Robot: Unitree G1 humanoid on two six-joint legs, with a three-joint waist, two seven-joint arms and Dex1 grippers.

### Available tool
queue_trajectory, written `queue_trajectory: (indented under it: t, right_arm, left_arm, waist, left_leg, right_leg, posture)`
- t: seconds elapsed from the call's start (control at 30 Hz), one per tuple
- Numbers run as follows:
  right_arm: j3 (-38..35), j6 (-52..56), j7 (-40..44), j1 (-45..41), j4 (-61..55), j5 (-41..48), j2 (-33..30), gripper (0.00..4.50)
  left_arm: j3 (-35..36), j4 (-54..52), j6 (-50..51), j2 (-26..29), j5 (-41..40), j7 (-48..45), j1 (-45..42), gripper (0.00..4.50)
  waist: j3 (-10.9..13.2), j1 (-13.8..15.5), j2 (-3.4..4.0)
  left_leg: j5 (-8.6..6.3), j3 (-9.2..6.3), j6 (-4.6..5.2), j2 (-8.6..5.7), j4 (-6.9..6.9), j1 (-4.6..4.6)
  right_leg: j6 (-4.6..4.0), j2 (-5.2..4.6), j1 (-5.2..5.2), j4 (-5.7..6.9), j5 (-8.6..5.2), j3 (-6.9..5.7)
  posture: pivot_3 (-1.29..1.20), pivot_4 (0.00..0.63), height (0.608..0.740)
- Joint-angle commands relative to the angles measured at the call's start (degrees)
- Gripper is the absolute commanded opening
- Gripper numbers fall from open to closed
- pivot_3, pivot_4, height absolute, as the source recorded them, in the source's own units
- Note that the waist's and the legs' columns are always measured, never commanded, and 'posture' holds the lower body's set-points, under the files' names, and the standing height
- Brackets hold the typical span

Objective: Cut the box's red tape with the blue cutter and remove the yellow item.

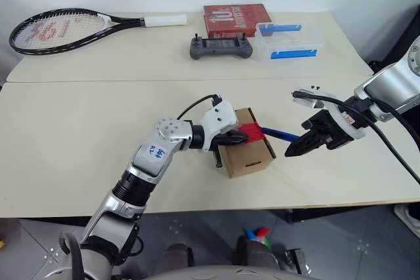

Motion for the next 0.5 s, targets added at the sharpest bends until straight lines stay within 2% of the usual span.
queue_trajectory:
  t: [0.03, 0.5]
  right_arm:
    - [2.33, 1.15, 4.07, -2.93, -2.95, 2.31, -0.87, 0.16]
    - [4.36, 1.15, 2.51, -1.68, -5.86, 2.31, -3.12, 0.16]
  left_arm:
    - [-3.44, 2.71, 4.09, 1.09, 2.15, 0.26, 3.17, 0.0]
    - [-3.06, 1.15, 5.44, 1.5, 1.93, 1.03, 3.97, 0.0]
  waist:
    - [0.0, 0.0, 0.0]
    - [0.0, 0.05, 0.0]
  left_leg:
    - [0.0, -0.01, -0.01, 0.0, 0.0, 0.0]
    - [-0.04, -0.03, -0.04, 0.04, -0.01, -0.02]
  right_leg:
    - [0.0, 0.0, 0.0, 0.0, 0.0, -0.01]
    - [0.0, 0.0, 0.0, -0.02, 0.0, -0.14]
  posture:
    - [0.0, 0.15, 0.74]
    - [0.0, 0.15, 0.74]
